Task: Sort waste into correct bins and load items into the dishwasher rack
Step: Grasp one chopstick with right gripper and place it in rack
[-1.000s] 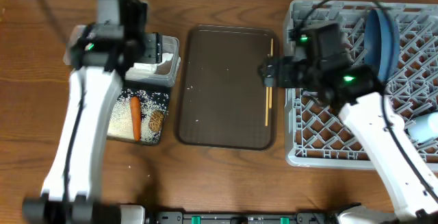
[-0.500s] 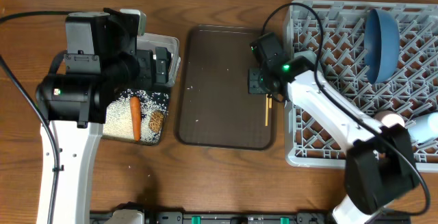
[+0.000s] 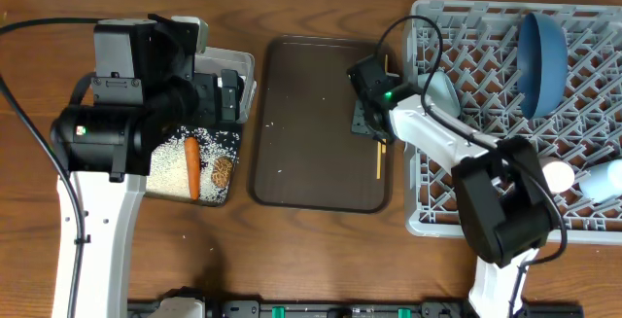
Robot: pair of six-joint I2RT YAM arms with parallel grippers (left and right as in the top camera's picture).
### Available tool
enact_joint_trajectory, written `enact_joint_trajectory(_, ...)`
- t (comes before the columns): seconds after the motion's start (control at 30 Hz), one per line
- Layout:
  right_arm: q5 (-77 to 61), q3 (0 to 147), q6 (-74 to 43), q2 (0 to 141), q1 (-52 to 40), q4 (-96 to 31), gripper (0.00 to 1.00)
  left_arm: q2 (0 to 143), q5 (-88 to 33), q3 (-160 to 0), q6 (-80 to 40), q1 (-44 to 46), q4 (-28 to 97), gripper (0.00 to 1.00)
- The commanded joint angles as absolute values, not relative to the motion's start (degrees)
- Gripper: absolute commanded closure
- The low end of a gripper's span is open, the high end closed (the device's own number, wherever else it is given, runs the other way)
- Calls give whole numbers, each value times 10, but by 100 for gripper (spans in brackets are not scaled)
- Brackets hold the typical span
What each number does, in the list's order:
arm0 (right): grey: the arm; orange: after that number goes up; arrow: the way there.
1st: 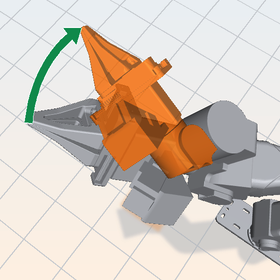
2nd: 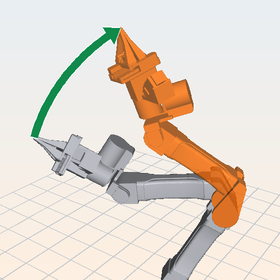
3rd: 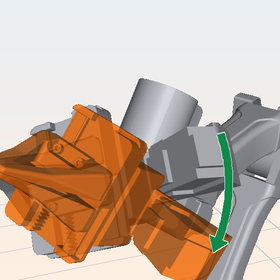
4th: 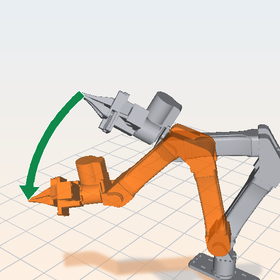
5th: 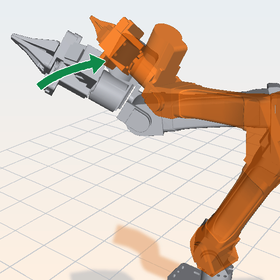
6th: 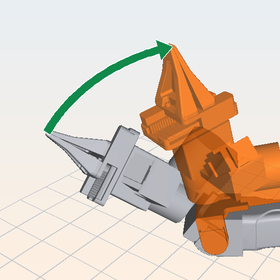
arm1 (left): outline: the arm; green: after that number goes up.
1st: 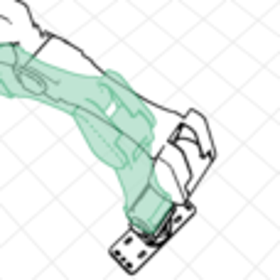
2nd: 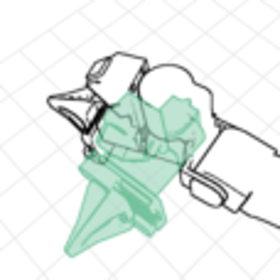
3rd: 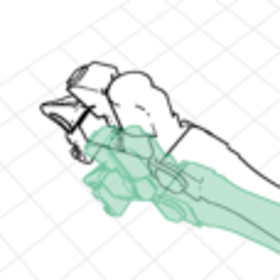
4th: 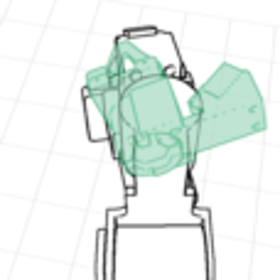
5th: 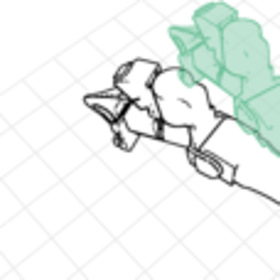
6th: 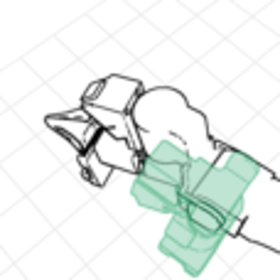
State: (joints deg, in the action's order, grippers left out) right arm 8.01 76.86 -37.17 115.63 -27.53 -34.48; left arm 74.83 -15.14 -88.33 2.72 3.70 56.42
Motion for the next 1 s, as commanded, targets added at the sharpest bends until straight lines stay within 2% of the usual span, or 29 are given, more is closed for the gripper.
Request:
enact_joint_trajectory(0.0, 73, 771, -387, 1168, -262, -340, 55, 748, -161, -890, 23, 37, 565, 2)
enact_joint_trajectory(0.2, 59, 771, -385, 1177, -255, -340, 64, 748, -161, -890, 23, 37, 565, 2)
enact_joint_trajectory(0.7, 43, 771, -355, 1177, -256, -351, 64, 748, -160, -890, 23, 37, 565, 2)
enact_joint_trajectory(0.77, 45, 771, -355, 1177, -254, -349, 70, 748, -161, -890, 23, 37, 565, 2)
enact_joint_trajectory(0.87, 45, 771, -355, 1177, -253, -347, 96, 748, -160, -890, 23, 37, 565, 2)
enact_joint_trajectory(0.97, 45, 771, -355, 1177, -255, -351, 99, 748, -161, -890, 23, 37, 565, 2)
